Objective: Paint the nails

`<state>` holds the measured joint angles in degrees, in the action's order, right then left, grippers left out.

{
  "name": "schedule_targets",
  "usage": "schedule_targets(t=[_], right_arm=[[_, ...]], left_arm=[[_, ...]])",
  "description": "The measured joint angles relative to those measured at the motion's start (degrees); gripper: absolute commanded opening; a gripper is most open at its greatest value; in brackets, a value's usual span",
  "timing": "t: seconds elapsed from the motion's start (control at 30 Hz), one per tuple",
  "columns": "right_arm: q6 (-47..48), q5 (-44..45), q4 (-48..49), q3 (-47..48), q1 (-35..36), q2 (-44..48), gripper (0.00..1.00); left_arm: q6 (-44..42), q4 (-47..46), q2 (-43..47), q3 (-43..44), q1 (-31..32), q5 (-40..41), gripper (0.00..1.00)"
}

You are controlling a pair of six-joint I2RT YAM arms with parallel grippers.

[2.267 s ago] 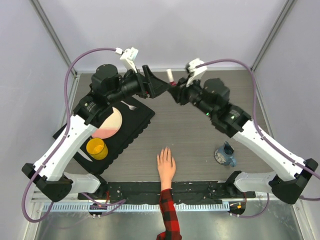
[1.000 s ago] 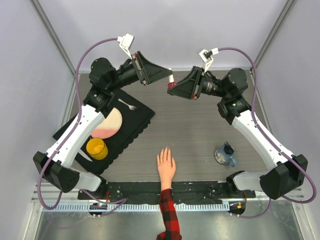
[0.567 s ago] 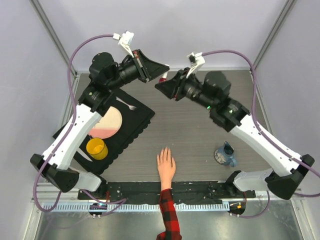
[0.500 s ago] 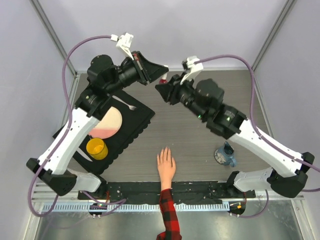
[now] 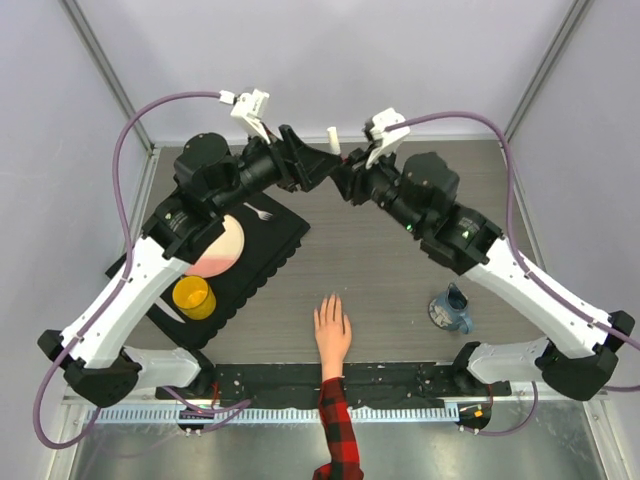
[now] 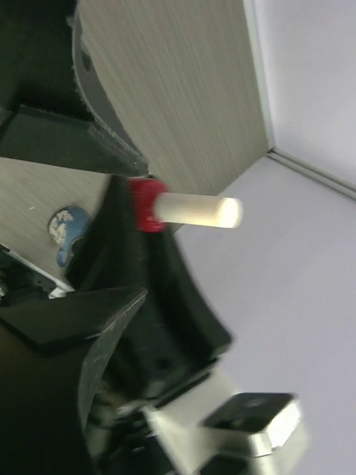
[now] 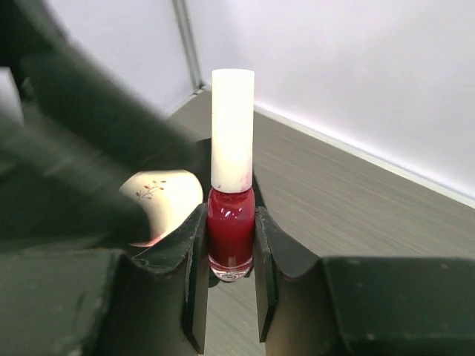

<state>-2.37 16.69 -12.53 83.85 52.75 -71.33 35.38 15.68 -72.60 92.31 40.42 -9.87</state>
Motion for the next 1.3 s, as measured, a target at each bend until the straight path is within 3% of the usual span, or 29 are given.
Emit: schedule_targets(t=[0.23,0.4,0.6,0.9,1.0,1.03,1.13,1.2,1.3], right_arm=[[-8.5,-33.1,-0.3,0.0,-17.0,0.2,0.01],[-15.9,-53.5,1.7,1.2,-21.9,-1.7,0.01],[-27.8,-68.7,11.9,1.0,-24.6,-4.7,0.01],[-38.1,-76.1,23.1,-1.3,-24.9,-6.1,0.01],[-38.5,-76.4,23.6,-1.5,-24.9,-6.1,0.01],[-38.5,-76.4,23.6,-1.5,-24.9,-6.1,0.01],[-37.6,-75.8,22.6,-1.5,-24.9,-6.1,0.01],[-35.1,-73.6,19.5,-1.1,-24.8,-5.9,0.01],[-28.1,-64.2,10.2,0.5,-22.4,-4.7,0.01]], left_arm=[[1.0,-0.1,3.5,-4.1,-3.4,-3.7,0.71],[6.9,-6.3,2.4,-4.0,-8.2,-12.9,0.67],[12.2,-9.9,-2.3,-3.2,-9.5,-21.3,0.66],[15.9,-15.0,-3.1,-3.2,-9.5,-27.0,0.57],[16.5,-15.9,-3.0,-3.2,-9.5,-27.7,0.42],[16.7,-16.0,-3.1,-3.2,-9.5,-27.9,0.29],[16.8,-16.1,-3.1,-3.2,-9.5,-28.6,0.07],[15.2,-15.4,-3.2,-3.1,-9.5,-28.5,0.0],[13.7,-13.1,-3.8,-2.6,-9.8,-26.1,0.0]])
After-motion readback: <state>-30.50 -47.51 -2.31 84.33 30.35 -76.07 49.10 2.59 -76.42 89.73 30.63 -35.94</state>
